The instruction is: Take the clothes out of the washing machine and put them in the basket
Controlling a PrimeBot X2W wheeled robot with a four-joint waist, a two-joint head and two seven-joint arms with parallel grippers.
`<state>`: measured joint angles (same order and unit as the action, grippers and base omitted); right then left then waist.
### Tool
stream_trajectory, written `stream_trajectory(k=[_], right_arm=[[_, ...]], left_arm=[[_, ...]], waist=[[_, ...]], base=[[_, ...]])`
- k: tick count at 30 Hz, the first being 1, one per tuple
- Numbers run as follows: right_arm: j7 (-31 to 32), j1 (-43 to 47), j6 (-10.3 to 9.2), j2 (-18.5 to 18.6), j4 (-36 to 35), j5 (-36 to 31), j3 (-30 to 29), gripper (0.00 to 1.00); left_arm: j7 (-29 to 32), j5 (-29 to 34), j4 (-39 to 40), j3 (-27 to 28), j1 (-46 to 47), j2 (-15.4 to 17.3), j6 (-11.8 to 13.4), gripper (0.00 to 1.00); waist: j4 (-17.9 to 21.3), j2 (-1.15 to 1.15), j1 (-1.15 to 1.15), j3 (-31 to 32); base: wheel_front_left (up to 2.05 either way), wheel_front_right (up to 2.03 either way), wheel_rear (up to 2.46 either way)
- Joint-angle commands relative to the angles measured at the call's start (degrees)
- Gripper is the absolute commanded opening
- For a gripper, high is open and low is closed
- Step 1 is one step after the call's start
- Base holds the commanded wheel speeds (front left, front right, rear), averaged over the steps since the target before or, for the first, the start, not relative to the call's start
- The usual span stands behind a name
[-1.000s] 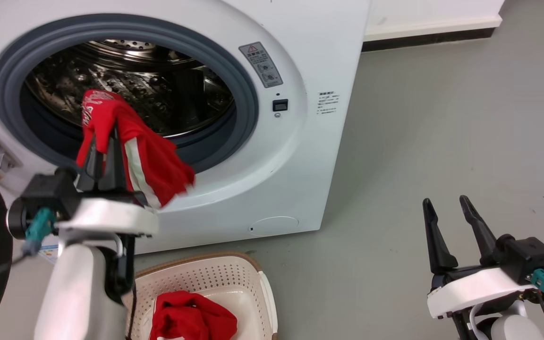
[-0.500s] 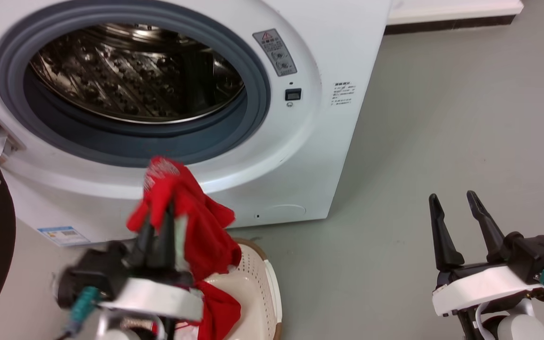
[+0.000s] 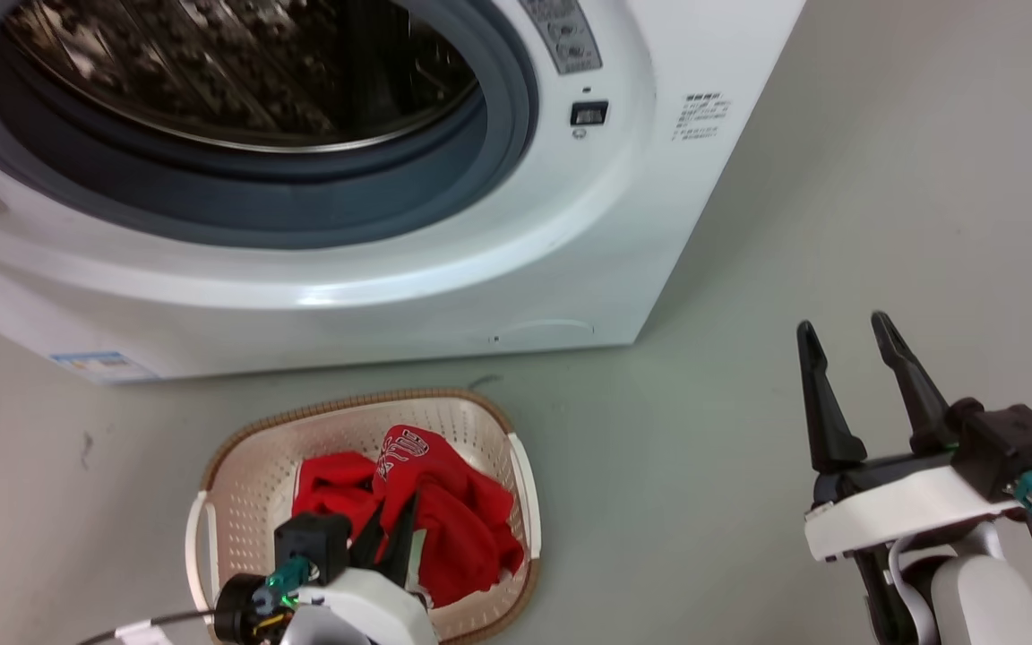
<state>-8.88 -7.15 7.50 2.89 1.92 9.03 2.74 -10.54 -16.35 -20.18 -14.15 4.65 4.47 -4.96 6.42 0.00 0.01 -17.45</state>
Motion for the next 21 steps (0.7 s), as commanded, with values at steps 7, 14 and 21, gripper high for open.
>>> stream_trajectory(k=[7,14,21], right_arm=[[-0.85,-4.25,-0.02,-0.05,-0.03,0.44,1.81,1.00],[-2.22,-7.64,-0.03,-0.04,0.39,1.36,3.83,1.00],[-3.91,-10.13,-0.03,-0.05,1.47,2.43,5.50,1.00]], left_arm=[[-3.08,0.01,-16.54,0.68,11.83,0.56,-0.92,0.00],[-4.34,0.64,-30.44,1.95,22.27,2.06,-0.31,0.00],[-4.68,1.25,-41.45,2.77,29.25,3.91,1.65,0.00]], waist=[[1.90,0.00,-0.01,-9.09],[5.22,0.00,-0.01,-16.73],[7.45,0.00,-0.01,-22.21]], base=[[0.00,0.00,0.00],[0.00,0.00,0.00],[0.00,0.00,0.00]])
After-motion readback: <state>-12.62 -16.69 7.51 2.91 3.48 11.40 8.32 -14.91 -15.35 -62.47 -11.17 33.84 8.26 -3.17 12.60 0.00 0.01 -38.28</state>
